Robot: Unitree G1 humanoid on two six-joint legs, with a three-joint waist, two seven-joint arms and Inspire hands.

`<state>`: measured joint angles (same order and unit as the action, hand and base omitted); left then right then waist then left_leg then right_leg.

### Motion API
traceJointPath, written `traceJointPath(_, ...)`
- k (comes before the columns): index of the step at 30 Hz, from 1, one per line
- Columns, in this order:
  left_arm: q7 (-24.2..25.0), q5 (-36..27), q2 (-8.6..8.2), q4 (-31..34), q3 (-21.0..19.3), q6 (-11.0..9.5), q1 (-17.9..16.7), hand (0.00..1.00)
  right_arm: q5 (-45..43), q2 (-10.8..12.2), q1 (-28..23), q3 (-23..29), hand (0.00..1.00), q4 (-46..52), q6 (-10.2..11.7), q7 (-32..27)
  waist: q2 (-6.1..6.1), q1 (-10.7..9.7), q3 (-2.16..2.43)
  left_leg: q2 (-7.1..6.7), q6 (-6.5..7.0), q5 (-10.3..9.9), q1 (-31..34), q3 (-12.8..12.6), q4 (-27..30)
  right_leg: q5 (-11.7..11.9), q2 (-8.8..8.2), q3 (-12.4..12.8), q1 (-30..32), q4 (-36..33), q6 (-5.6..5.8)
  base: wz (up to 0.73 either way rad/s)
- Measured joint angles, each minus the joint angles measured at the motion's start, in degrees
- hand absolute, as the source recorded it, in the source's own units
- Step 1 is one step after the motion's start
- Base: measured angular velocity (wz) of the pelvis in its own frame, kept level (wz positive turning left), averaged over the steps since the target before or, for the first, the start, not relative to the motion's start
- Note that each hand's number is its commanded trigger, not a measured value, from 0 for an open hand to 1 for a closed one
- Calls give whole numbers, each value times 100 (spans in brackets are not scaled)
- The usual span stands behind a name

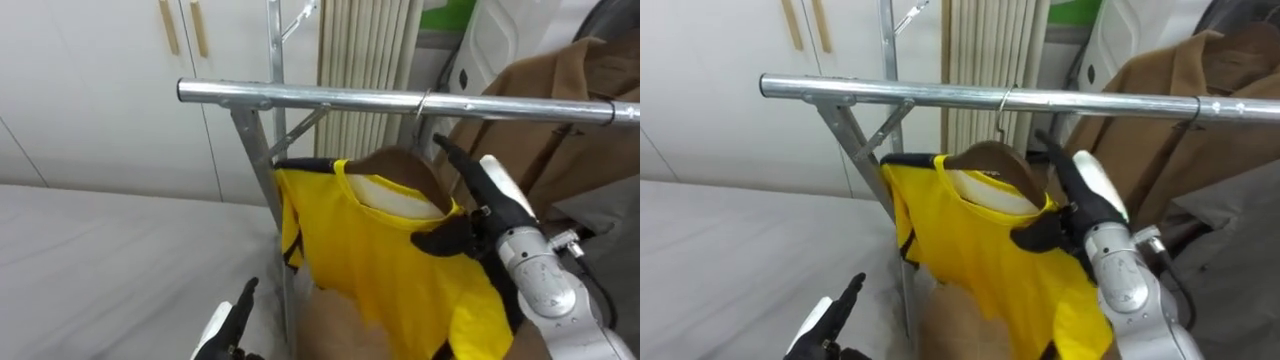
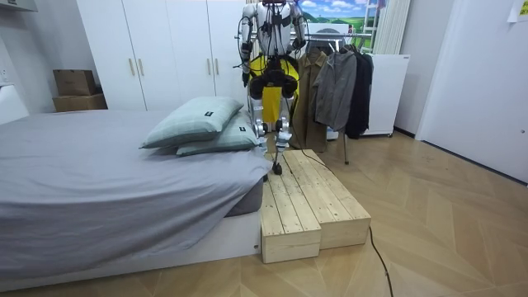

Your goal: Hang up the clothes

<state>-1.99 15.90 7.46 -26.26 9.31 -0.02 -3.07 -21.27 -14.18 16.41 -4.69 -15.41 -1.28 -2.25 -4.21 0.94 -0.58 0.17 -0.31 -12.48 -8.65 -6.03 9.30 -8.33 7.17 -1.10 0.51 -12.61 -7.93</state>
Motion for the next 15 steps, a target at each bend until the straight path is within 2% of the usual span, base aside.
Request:
traceJointPath(5,-22,0,21,0,-7,4,-203,0,-407,-15,-327,161,0,787,20,-340,121,-85,53,-7,1,1,-3,-12,11,29,17,89,17,-8,-50,-9)
traceJointPath(11,-22,1,17,0,-8,4,-242,0,-352,-30,-443,218,0,966,82,-628,137,-211,46,-1,1,1,-6,-68,13,54,49,118,35,-26,-92,-4)
traceJointPath(15,-22,10,17,-7,-13,17,-281,0,-255,-31,-458,237,0,966,82,-813,137,-224,45,11,1,1,-20,-165,12,78,92,204,37,-32,-132,-13)
